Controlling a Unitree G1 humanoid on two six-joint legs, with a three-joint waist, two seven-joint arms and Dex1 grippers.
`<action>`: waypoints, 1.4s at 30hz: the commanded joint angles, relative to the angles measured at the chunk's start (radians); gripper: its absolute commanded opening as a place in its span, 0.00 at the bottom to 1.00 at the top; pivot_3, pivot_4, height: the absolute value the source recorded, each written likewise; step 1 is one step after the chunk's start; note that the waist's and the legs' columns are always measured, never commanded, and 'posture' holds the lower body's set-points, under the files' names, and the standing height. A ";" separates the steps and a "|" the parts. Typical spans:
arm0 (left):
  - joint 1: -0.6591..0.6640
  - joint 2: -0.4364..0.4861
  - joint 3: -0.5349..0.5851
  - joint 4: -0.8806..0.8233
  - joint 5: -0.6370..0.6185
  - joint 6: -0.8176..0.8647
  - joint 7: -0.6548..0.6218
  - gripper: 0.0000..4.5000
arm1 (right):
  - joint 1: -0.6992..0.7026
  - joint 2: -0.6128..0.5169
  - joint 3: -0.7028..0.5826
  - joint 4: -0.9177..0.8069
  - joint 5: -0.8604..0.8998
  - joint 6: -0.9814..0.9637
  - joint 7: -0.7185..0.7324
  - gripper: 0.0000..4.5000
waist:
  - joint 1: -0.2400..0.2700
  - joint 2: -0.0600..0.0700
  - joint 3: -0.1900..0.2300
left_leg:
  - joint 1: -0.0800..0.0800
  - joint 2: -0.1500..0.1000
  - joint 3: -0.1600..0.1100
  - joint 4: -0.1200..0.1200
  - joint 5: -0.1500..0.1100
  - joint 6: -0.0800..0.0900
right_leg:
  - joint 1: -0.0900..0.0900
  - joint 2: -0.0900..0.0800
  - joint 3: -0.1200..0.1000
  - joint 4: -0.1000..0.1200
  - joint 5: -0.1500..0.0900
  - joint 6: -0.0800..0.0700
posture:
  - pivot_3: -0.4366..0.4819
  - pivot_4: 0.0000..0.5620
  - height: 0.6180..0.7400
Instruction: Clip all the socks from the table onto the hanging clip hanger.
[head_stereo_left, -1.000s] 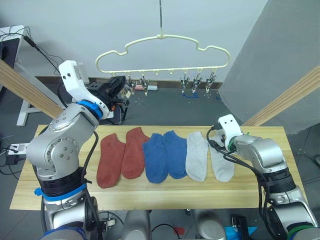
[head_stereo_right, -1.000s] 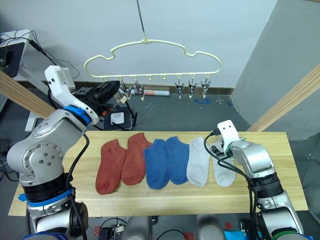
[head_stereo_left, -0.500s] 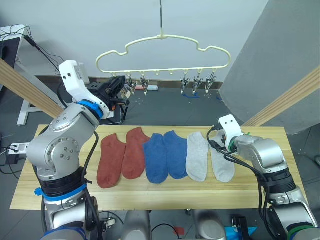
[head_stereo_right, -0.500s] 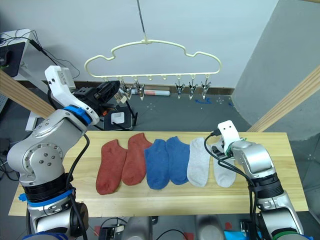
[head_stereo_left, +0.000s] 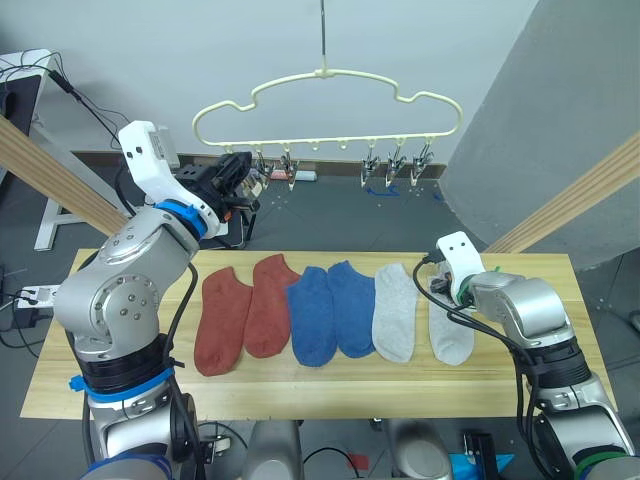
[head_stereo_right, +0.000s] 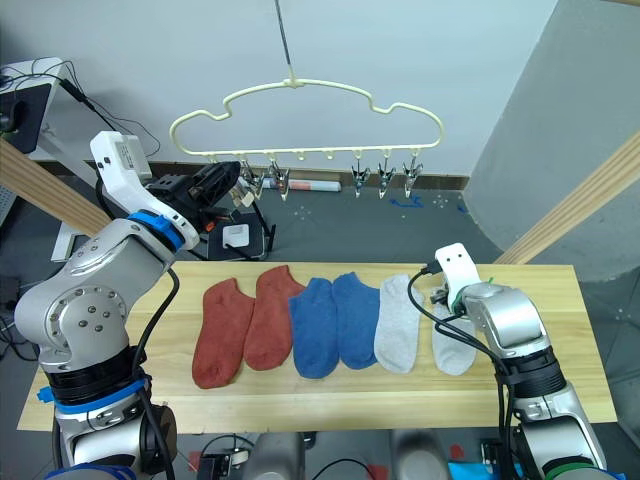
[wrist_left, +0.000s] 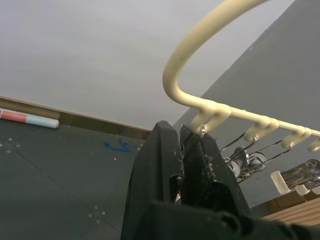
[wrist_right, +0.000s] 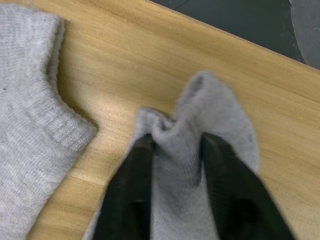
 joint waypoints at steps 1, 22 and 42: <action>0.008 0.007 0.005 -0.038 -0.017 -0.009 -0.003 0.05 | 0.026 -0.003 -0.008 0.016 -0.017 0.019 0.001 0.01 | 0.000 0.000 0.000 | 0.000 0.000 0.000 0.000 0.000 0.000 | 0.000 0.000 0.000 0.000 0.000 0.000 | 0.33 0.72 1.00; -0.008 0.051 0.059 0.010 -0.122 0.027 -0.016 0.05 | -0.073 -0.127 0.013 -0.344 0.144 0.147 0.226 0.00 | -0.002 0.001 0.001 | -0.002 0.000 0.000 0.000 0.000 0.000 | -0.002 0.000 0.000 0.000 0.000 0.000 | 0.33 0.70 1.00; -0.039 0.136 0.057 0.097 -0.166 0.033 -0.031 0.05 | -0.241 0.356 0.085 -0.270 0.195 -0.003 0.125 0.00 | -0.005 0.001 0.001 | -0.005 0.001 0.002 -0.001 0.001 -0.002 | -0.009 -0.001 0.001 0.002 0.000 -0.001 | 0.35 0.66 1.00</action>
